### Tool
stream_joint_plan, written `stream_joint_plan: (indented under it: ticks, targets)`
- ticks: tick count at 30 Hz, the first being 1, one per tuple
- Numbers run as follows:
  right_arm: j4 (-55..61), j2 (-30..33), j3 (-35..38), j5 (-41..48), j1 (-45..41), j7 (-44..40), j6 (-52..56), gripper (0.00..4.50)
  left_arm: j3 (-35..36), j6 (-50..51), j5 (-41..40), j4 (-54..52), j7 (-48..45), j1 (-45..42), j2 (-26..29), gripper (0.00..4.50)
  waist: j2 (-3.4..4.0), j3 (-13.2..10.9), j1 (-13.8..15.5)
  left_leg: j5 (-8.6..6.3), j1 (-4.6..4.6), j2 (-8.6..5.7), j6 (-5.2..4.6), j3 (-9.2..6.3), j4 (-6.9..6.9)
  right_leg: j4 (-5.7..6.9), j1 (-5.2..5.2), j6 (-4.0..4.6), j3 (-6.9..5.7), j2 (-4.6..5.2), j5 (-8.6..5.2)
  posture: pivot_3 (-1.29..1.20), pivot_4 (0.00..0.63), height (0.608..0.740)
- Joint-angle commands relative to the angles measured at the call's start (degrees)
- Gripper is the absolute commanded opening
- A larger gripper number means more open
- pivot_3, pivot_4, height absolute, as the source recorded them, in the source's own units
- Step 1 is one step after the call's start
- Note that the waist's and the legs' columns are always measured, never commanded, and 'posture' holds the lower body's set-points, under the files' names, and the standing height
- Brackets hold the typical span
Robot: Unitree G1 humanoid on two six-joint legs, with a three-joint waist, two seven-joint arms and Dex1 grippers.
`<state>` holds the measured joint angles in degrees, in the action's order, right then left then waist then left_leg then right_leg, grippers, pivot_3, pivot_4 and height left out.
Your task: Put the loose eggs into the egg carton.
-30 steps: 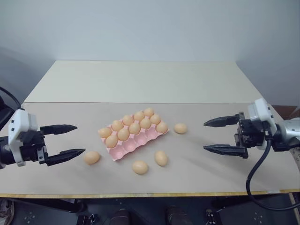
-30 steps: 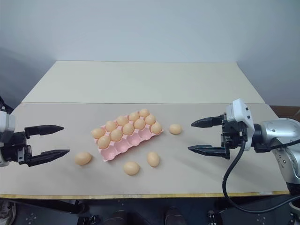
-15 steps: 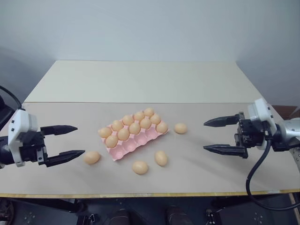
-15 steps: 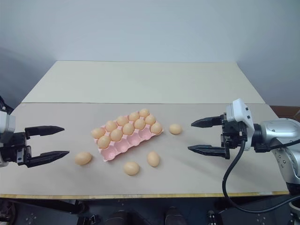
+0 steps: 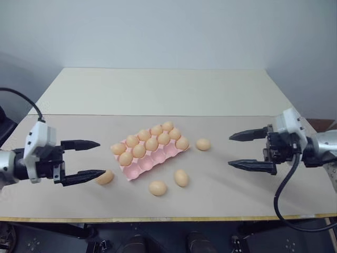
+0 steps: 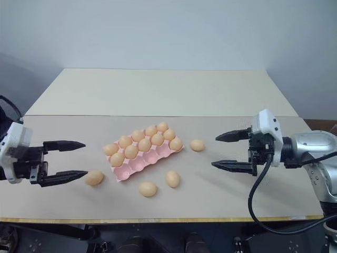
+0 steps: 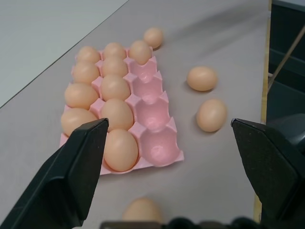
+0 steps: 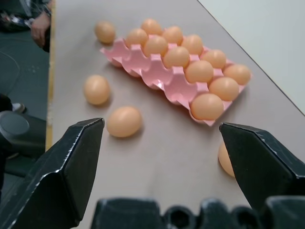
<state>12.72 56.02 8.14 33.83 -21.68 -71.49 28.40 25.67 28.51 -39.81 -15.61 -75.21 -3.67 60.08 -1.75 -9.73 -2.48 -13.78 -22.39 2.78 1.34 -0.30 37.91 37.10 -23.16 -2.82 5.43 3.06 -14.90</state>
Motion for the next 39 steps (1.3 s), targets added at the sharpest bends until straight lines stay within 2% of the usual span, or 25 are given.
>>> stream_joint_plan:
  ticks: [1, 8, 13, 20, 23, 27, 29, 32, 39]
  targets:
    - [-3.71, -3.39, -6.02, -9.30, -4.55, 5.38, -5.88, 4.50, -1.13, -0.76, -0.86, 0.25, -0.50, -2.47, -0.14, 4.48, 0.00, 0.00, -0.44, 0.00, 0.02, 0.00, 0.00, 0.00, 0.00, 0.00, 0.00, 0.00, 0.01, -0.01, 0.00, 0.00, 0.150, 0.740]
    - [-21.39, -13.49, -17.47, -23.79, -15.29, 8.70, -18.68, 4.50, -5.56, -1.22, -0.58, 0.59, -0.56, -6.51, -1.83, 4.48, 0.00, -0.01, -0.59, 0.00, -0.04, 0.00, 0.00, 0.03, -0.02, 0.00, -0.08, 0.01, 0.05, -0.02, 0.01, 0.00, 0.150, 0.740]
    - [-36.71, -19.56, -20.21, -29.75, -21.23, 11.57, -26.97, 4.50, -7.87, -1.45, -0.04, 0.41, 0.50, -8.80, -3.47, 4.48, 0.00, -0.01, -0.19, 0.00, -0.06, -0.01, 0.00, 0.02, -0.02, 0.00, -0.08, 0.02, 0.03, -0.01, 0.02, 0.00, 0.150, 0.740]
    - [-49.01, -23.39, -21.38, -34.33, -25.43, 11.89, -33.74, 4.50, -9.54, -1.47, -0.19, -0.15, 1.22, -9.98, -4.91, 4.48, 0.01, -0.01, -0.21, 0.00, -0.04, -0.01, 0.00, 0.01, -0.02, 0.02, -0.07, 0.03, 0.03, -0.01, 0.02, 0.00, 0.150, 0.740]
    - [-52.04, -24.26, -20.91, -34.76, -26.33, 11.30, -35.52, 3.87, -10.27, -1.65, -0.11, -0.19, 1.38, -10.37, -5.64, 4.50, 0.01, -0.01, -0.27, 0.00, -0.03, -0.01, 0.00, 0.01, -0.02, 0.04, -0.06, 0.04, 0.03, -0.01, 0.03, 0.00, 0.150, 0.740]
    - [-53.52, -24.57, -20.45, -34.77, -26.78, 10.15, -35.64, 2.47, -11.01, -2.39, 0.43, -0.01, 1.78, -10.37, -6.40, 4.50, 0.01, -0.01, -0.30, 0.00, -0.03, -0.01, 0.00, 0.01, -0.02, 0.05, -0.06, 0.04, 0.03, -0.01, 0.03, 0.00, 0.150, 0.740]
    - [-53.12, -24.47, -19.96, -34.70, -26.64, 10.68, -35.41, 1.93, -10.96, -2.68, 0.64, 0.17, 2.16, -10.31, -6.74, 4.50, 0.01, -0.01, -0.31, 0.00, -0.03, -0.01, 0.00, 0.01, -0.02, 0.05, -0.06, 0.04, 0.03, -0.01, 0.03, 0.00, 0.150, 0.740]
    - [-50.12, -23.62, -18.57, -33.67, -26.39, 10.86, -34.29, 1.81, -9.73, -3.38, 1.03, 0.66, 2.92, -9.44, -6.76, 4.50, 0.01, -0.01, -0.31, 0.00, -0.03, -0.01, 0.00, 0.00, -0.02, 0.05, -0.06, 0.04, 0.03, -0.01, 0.03, 0.00, 0.150, 0.740]
    - [-28.58, -22.69, -15.85, -26.87, -22.87, 7.87, -25.53, 1.81, -1.83, -3.39, 0.69, 1.30, 1.05, -2.17, -3.83, 4.50, 0.06, -0.04, -0.65, 0.00, -0.03, 0.04, 0.00, -0.02, -0.05, 0.06, -0.10, 0.04, 0.02, -0.03, 0.03, 0.00, 0.150, 0.740]
